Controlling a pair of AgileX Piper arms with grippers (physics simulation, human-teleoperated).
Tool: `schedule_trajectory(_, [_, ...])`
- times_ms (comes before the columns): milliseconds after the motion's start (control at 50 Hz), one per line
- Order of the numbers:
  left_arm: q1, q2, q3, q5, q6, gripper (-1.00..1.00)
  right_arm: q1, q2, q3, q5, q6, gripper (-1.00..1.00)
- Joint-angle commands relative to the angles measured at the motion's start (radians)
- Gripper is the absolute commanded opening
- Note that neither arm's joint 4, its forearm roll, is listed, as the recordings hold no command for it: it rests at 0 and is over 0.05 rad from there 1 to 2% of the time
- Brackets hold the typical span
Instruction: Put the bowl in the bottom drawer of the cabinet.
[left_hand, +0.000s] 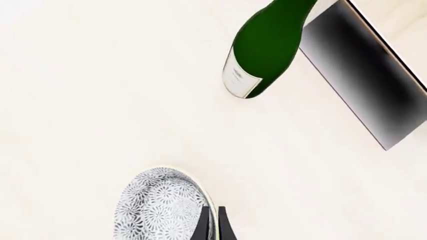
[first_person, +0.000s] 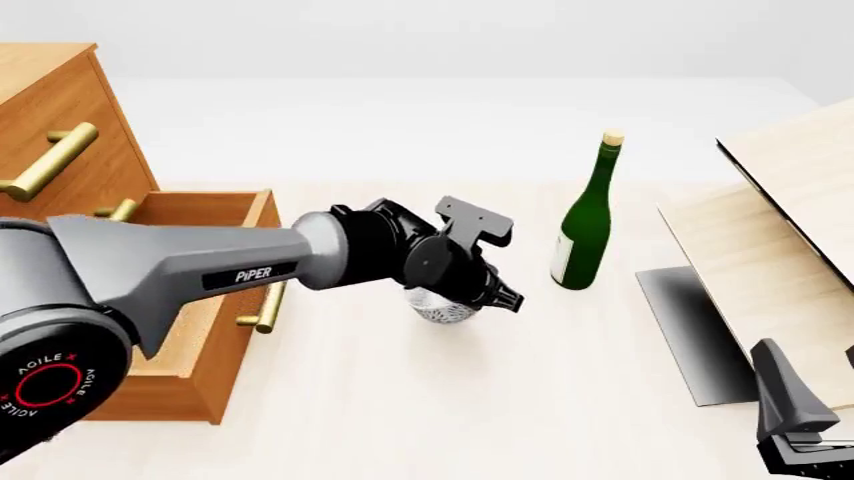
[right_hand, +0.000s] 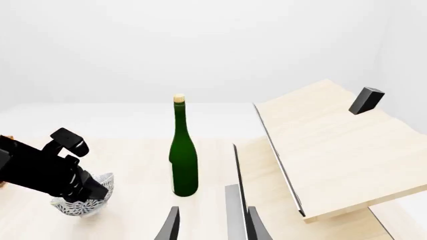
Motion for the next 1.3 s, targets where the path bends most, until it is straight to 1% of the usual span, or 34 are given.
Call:
schedule_trajectory(20, [0.030,-0.050,-0.017,0.012,0.026,-1.00,0.000,0.000,0.000,0.000,-0.001,1.00])
schedule_trajectory(200, [0.049,-0.089,0.012,-0.017,0.027,-1.00,0.000,0.000,0.000,0.000,0.000,1.00])
schedule_trajectory(300, [0.045,-0.125,0.033,-0.034,0.010,-1.00,0.000,0.000,0.000,0.000,0.000,1.00])
schedule_trajectory(320, [0.047,-0.131,0.034,-0.034,0.019,-1.00,0.000,0.000,0.000,0.000,0.000,1.00])
schedule_trajectory(360, [0.047,-0.145,0.037,-0.034,0.013,-1.00,0.000,0.000,0.000,0.000,0.000,1.00])
schedule_trajectory(440, [0.061,-0.167,0.043,-0.029,0.037,-1.00,0.000,0.000,0.000,0.000,0.000,1.00])
schedule_trajectory(620, [0.073,-0.224,0.069,-0.027,0.046,-1.00,0.000,0.001,0.000,0.000,0.000,1.00])
schedule_trajectory(660, [0.084,-0.235,0.069,-0.022,0.061,-1.00,0.000,0.000,0.000,0.000,0.000,1.00])
schedule_trajectory(720, [0.087,-0.252,0.081,-0.023,0.065,-1.00,0.000,0.000,0.000,0.000,0.000,1.00])
schedule_trajectory(1000, [0.105,-0.331,0.147,-0.050,0.057,-1.00,0.000,0.000,0.000,0.000,0.000,1.00])
schedule_trajectory(1120, [0.111,-0.354,0.161,-0.055,0.060,-1.00,0.000,0.000,0.000,0.000,0.000,1.00])
schedule_trajectory(1300, [0.134,-0.422,0.211,-0.062,0.064,-1.00,0.000,0.000,0.000,0.000,0.000,1.00])
